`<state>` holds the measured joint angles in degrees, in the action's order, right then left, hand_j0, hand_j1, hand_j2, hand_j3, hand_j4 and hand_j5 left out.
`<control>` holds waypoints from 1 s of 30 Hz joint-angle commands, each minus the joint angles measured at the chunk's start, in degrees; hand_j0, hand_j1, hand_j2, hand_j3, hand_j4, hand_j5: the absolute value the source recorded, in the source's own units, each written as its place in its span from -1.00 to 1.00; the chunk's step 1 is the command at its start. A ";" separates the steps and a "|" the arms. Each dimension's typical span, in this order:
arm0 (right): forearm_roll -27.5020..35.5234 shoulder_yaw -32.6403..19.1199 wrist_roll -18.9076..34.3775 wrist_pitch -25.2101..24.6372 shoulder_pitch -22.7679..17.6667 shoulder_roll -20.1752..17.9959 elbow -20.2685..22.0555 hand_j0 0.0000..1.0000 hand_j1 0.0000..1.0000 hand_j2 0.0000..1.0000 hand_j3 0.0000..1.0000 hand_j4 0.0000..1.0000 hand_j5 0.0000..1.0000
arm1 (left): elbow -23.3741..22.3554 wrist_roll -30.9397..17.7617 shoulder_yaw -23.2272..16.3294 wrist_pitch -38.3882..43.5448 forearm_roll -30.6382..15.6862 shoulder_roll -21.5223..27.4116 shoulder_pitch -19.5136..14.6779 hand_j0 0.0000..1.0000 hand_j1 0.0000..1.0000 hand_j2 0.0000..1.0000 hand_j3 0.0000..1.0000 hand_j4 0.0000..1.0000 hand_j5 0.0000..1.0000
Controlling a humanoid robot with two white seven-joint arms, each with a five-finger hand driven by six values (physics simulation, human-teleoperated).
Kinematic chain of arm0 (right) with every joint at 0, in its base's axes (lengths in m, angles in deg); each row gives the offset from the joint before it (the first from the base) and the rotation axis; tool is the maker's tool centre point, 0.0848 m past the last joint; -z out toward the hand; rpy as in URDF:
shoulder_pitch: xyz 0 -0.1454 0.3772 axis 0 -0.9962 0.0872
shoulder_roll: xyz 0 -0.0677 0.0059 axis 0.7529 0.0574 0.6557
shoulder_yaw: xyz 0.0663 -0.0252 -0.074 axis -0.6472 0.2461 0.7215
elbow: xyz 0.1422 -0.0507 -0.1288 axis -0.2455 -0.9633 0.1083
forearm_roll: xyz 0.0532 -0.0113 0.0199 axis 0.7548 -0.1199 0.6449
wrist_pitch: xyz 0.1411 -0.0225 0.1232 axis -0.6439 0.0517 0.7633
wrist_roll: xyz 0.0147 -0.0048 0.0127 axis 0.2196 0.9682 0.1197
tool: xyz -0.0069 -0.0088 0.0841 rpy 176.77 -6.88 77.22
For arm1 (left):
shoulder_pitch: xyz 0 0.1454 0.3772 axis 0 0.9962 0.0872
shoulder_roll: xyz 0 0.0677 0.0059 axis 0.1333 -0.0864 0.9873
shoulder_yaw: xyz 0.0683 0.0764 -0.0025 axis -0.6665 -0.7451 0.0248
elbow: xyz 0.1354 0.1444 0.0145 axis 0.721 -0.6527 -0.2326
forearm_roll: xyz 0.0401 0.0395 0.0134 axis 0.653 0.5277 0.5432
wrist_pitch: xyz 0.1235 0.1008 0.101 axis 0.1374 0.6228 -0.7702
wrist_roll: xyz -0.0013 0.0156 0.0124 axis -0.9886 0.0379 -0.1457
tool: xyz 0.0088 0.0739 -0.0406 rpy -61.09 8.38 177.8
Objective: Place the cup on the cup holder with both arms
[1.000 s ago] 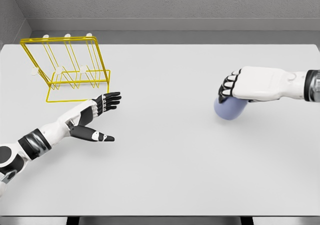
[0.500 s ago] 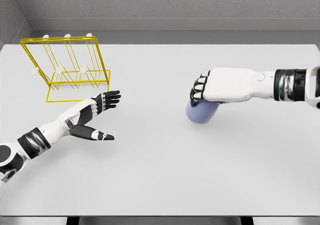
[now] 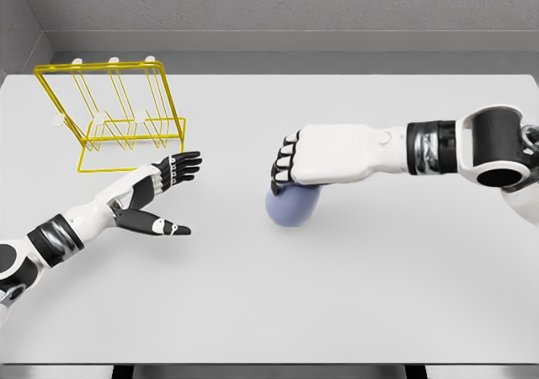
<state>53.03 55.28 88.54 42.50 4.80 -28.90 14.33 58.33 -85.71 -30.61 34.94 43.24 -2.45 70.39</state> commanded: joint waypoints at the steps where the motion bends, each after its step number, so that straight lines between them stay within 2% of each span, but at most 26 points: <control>1: 0.03 1.21 -0.05 -0.21 0.00 1.52 -0.06 0.16 0.16 0.16 0.16 0.16 0.16 | 0.03 -0.01 0.06 0.02 -0.25 0.06 0.00 1.00 1.00 1.00 1.00 1.00 1.00; 9: -4.36 1.21 -0.05 -0.21 0.09 6.09 -0.15 0.17 0.17 0.17 0.17 0.17 0.17 | -0.06 -0.01 0.06 0.02 -0.16 -0.03 -0.18 1.00 1.00 1.00 1.00 1.00 1.00; 19: -7.09 2.44 -0.05 -0.21 -0.26 7.33 -2.52 0.24 0.24 0.24 0.24 0.24 0.24 | -0.06 -0.01 0.06 0.11 -0.16 -0.12 -0.18 1.00 1.00 1.00 1.00 1.00 1.00; 20: -7.09 2.44 -0.05 -0.21 -0.26 7.33 -2.52 0.37 0.37 0.37 0.37 0.37 0.37 | -0.06 -0.01 0.06 0.11 -0.16 -0.12 -0.18 1.00 1.00 1.00 1.00 1.00 1.00; 22: -7.09 2.44 -0.05 -0.21 -0.53 7.33 -2.52 0.84 0.84 0.84 0.84 0.84 0.84 | -0.14 -0.01 0.06 0.11 -0.16 -0.12 -0.18 1.00 1.00 1.00 1.00 1.00 1.00; 30: -7.09 2.18 -0.05 -0.21 -0.44 6.89 -2.52 0.99 0.99 0.99 0.99 0.99 0.99 | -0.14 -0.01 0.06 0.02 -0.16 -0.12 -0.18 1.00 1.00 1.00 1.00 1.00 1.00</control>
<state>45.77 57.60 88.51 42.44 4.37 -21.76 11.85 58.16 -85.71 -30.57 34.97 43.33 -2.61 70.21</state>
